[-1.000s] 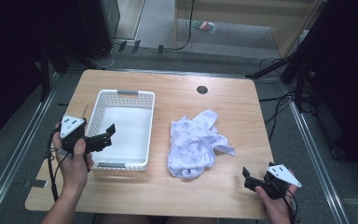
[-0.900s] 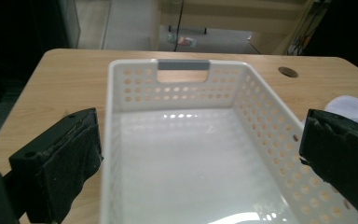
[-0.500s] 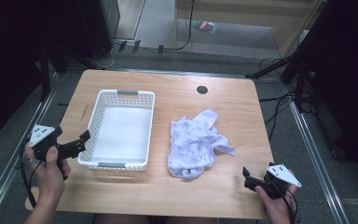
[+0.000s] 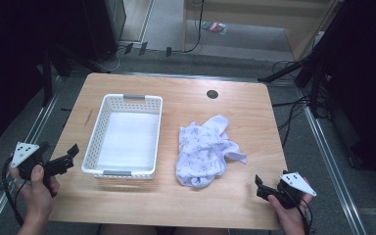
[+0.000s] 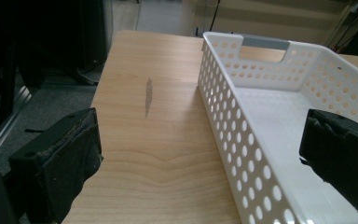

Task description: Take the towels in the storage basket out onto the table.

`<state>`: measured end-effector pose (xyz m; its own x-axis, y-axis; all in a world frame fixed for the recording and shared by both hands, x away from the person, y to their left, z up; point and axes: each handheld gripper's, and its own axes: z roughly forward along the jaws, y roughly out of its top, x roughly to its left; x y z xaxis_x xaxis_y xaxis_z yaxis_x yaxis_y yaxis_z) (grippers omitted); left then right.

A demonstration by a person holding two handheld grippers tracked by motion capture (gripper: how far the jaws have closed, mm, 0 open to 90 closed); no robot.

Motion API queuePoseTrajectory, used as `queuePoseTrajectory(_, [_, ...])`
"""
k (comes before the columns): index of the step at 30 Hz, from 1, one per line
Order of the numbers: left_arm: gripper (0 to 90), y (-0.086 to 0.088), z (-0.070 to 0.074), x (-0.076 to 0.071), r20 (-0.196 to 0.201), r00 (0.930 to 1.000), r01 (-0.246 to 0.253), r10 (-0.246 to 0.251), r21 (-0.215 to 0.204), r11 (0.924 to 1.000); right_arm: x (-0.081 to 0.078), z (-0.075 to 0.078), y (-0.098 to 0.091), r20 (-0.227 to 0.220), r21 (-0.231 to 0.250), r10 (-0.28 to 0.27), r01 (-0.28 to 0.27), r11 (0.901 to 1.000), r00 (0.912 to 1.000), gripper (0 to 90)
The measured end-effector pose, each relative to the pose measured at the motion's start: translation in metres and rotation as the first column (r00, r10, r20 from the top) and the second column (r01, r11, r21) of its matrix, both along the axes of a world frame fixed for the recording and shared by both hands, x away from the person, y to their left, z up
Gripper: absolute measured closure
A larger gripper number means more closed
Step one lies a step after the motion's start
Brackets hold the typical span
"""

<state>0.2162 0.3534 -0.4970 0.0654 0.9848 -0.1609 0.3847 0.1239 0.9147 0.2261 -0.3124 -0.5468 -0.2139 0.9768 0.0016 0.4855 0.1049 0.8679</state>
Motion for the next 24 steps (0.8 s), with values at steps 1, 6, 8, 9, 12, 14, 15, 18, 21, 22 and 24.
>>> queuePoseTrajectory(1, [0.0, 0.003, -0.005, -0.001, -0.007, 1.0, -0.002, 0.002, 0.002, 1.0, 0.0, 0.0, 0.0, 0.0, 0.002, -0.002, 0.002, 1.0, 1.0, 0.0])
queuePoseTrajectory(6, [0.0, 0.009, -0.016, -0.005, -0.022, 0.9997, -0.008, 0.009, 0.003, 1.0, 0.0, 0.0, 0.0, 0.0, 0.003, -0.004, 0.004, 1.0, 1.0, 0.0])
queuePoseTrajectory(8, [0.0, 0.012, -0.021, -0.006, -0.018, 0.9997, -0.016, 0.016, 0.001, 0.9999, 0.0, 0.0, 0.0, 0.0, 0.002, -0.003, 0.003, 1.0, 1.0, 0.0])
queuePoseTrajectory(9, [0.0, 0.012, -0.023, -0.006, -0.021, 0.9997, -0.013, 0.013, 0.005, 0.9999, 0.0, 0.0, 0.0, 0.0, 0.002, -0.003, 0.003, 1.0, 1.0, 0.0])
queuePoseTrajectory(12, [0.0, 0.015, -0.033, -0.007, -0.035, 0.9994, -0.009, 0.009, 0.0, 1.0, 0.0, 0.0, 0.0, 0.001, 0.002, -0.002, 0.002, 1.0, 1.0, 0.0])
queuePoseTrajectory(14, [0.0, 0.015, -0.038, -0.008, -0.043, 0.9991, -0.003, 0.004, 0.012, 0.9999, -0.001, 0.0, 0.0, 0.001, 0.0, -0.001, 0.001, 1.0, 1.0, 0.0])
queuePoseTrajectory(15, [0.0, 0.015, -0.041, -0.008, -0.05, 0.9987, 0.008, -0.007, 0.017, 0.9998, -0.001, 0.0, 0.0, 0.001, 0.0, -0.001, 0.001, 1.0, 1.0, 0.0])
queuePoseTrajectory(18, [0.0, 0.013, -0.047, -0.008, -0.06, 0.9979, 0.027, -0.025, 0.035, 0.999, 0.0, 0.0, 0.0, 0.0, -0.001, 0.0, 0.0, 1.0, 1.0, 0.0])
queuePoseTrajectory(21, [0.0, 0.013, -0.048, -0.008, -0.061, 0.9976, 0.037, -0.035, 0.038, 0.9986, -0.001, 0.0, 0.0, 0.0, 0.0, -0.001, 0.001, 1.0, 1.0, 0.0])
queuePoseTrajectory(22, [0.0, 0.012, -0.05, -0.007, -0.067, 0.9971, 0.038, -0.036, 0.031, 0.9988, -0.001, 0.0, 0.0, 0.0, -0.001, 0.0, 0.0, 1.0, 1.0, 0.0])
queuePoseTrajectory(24, [0.0, 0.011, -0.051, -0.006, -0.07, 0.9962, 0.054, -0.052, 0.039, 0.9978, -0.001, 0.0, 0.0, 0.001, -0.003, 0.0, 0.0, 1.0, 1.0, 0.0])
